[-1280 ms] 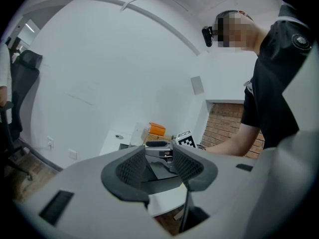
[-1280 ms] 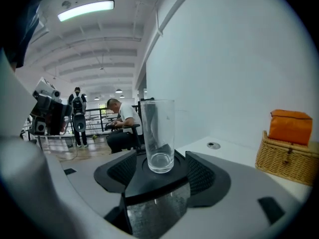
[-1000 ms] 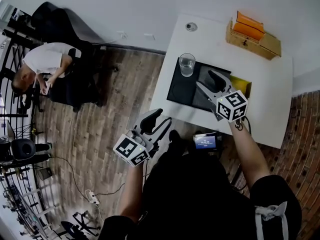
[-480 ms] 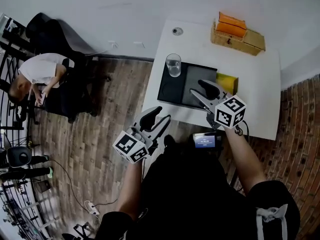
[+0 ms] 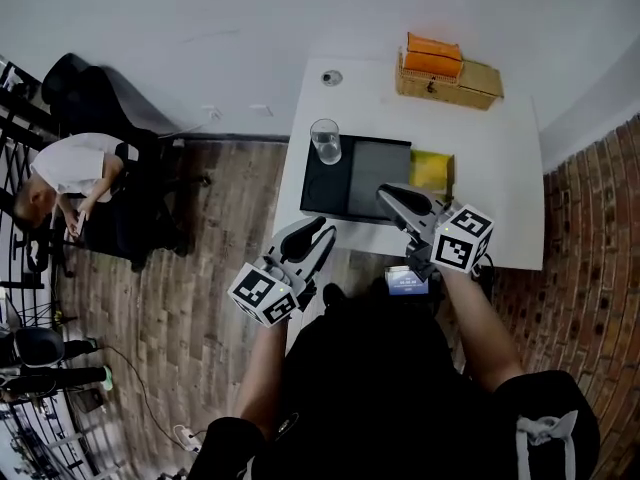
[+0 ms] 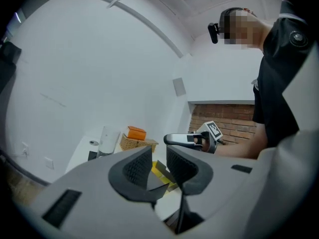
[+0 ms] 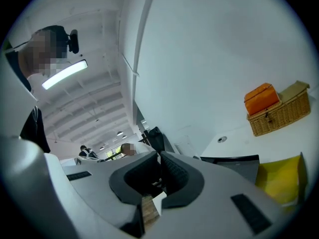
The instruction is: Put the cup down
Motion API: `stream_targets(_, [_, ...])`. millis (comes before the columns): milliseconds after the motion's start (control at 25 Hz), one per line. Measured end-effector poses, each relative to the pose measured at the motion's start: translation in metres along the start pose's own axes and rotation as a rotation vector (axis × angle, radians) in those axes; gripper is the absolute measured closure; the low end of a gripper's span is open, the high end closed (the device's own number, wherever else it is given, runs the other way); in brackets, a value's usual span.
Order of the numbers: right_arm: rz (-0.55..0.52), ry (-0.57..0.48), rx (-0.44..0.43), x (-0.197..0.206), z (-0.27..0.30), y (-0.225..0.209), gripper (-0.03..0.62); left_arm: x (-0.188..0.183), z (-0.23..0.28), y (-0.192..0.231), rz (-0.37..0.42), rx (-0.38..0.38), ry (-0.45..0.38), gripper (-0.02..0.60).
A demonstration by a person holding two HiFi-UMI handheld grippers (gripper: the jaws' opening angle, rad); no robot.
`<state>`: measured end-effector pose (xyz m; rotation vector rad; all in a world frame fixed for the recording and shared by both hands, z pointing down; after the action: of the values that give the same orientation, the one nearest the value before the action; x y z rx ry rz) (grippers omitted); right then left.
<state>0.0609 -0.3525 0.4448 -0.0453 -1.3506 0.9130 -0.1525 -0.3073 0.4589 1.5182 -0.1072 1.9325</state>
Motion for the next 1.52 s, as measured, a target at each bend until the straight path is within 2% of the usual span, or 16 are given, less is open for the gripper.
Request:
stream_targets(160, [-0.006, -0.006, -0.023, 0.004, -0.005, 0.009, 0.566, -0.004, 0.007, -0.001, 0.016, 0.022, -0.017, 0.523])
stream_targets(240, [-0.007, -0.006, -0.042, 0.006, -0.006, 0.012, 0.575, -0.006, 0.009, -0.001, 0.023, 0.023, -0.025, 0.574])
stream_targets(360, [-0.035, 0.013, -0.049, 0.006, -0.007, 0.019, 0.577, -0.010, 0.009, -0.002, 0.030, 0.037, -0.031, 0.574])
stream_targets(560, [-0.103, 0.044, 0.010, 0.003, -0.005, 0.019, 0.577, -0.014, 0.013, -0.004, 0.035, 0.067, -0.029, 0.574])
stream_targets(960, [-0.133, 0.093, 0.094, 0.008, 0.004, 0.008, 0.579, -0.012, 0.020, -0.003, 0.029, 0.089, -0.007, 0.574])
stream_targets(1520, [-0.189, 0.130, 0.123, 0.009, 0.014, 0.012, 0.579, -0.012, 0.016, -0.001, 0.020, 0.097, -0.008, 0.574])
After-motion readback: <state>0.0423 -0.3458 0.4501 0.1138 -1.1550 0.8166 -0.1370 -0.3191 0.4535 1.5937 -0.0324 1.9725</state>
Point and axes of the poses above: the fingertips, and each gripper's own axes: z forward along the fingers, y to its left, x out of its underside, the point moved 7 cm from there along -z, backward along the fingers, and after that the axes turned 15 degrees about y, right-handed, at the moved point
